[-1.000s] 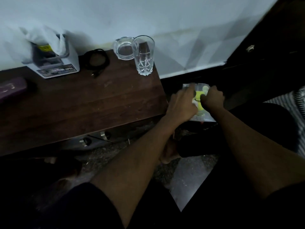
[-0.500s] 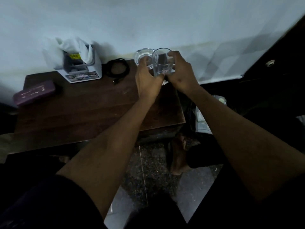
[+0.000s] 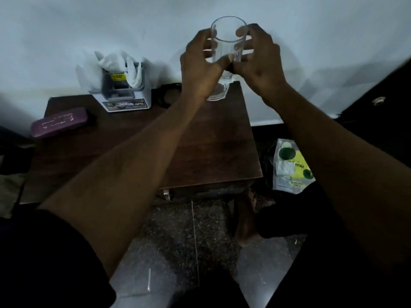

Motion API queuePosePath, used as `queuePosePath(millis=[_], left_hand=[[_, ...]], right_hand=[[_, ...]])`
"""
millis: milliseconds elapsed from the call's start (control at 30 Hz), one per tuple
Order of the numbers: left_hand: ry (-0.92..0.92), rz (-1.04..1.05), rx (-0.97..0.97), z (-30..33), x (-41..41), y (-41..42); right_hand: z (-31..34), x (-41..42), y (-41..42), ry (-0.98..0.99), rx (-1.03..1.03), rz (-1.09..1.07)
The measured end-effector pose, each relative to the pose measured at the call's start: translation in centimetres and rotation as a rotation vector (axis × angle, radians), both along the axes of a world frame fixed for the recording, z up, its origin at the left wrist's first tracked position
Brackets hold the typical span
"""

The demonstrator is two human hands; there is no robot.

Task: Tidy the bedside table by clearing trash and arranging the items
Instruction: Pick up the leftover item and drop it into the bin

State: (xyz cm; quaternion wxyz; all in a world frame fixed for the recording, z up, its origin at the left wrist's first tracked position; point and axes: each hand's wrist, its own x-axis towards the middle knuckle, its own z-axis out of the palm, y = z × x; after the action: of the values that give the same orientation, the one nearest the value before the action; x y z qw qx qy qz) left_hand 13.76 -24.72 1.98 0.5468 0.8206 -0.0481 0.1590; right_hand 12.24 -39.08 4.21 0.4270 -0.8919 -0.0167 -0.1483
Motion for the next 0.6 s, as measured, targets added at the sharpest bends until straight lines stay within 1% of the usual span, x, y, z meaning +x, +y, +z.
queuePosePath(millis=[100, 233, 400, 600], left_hand=[[0.066, -0.014, 0.025, -0.2, 2.2, 1.5], [0.124, -0.028, 0.027, -2.5, 3.7, 2.8], [0.15, -0.05, 0.023, -5.3, 4.6, 3.3], [0.178, -0.052, 0.056, -6.2, 5.0, 3.1]], right_hand=[[-0.7, 2.2, 1.1, 0.018, -0.044, 0.001], [-3.3, 3.9, 1.9, 0.059, -0.073, 0.02], [-5.8, 4.9, 1.9, 0.098, -0.094, 0.035], [-7.0, 5.1, 1.7, 0.115, -0.067, 0.036]])
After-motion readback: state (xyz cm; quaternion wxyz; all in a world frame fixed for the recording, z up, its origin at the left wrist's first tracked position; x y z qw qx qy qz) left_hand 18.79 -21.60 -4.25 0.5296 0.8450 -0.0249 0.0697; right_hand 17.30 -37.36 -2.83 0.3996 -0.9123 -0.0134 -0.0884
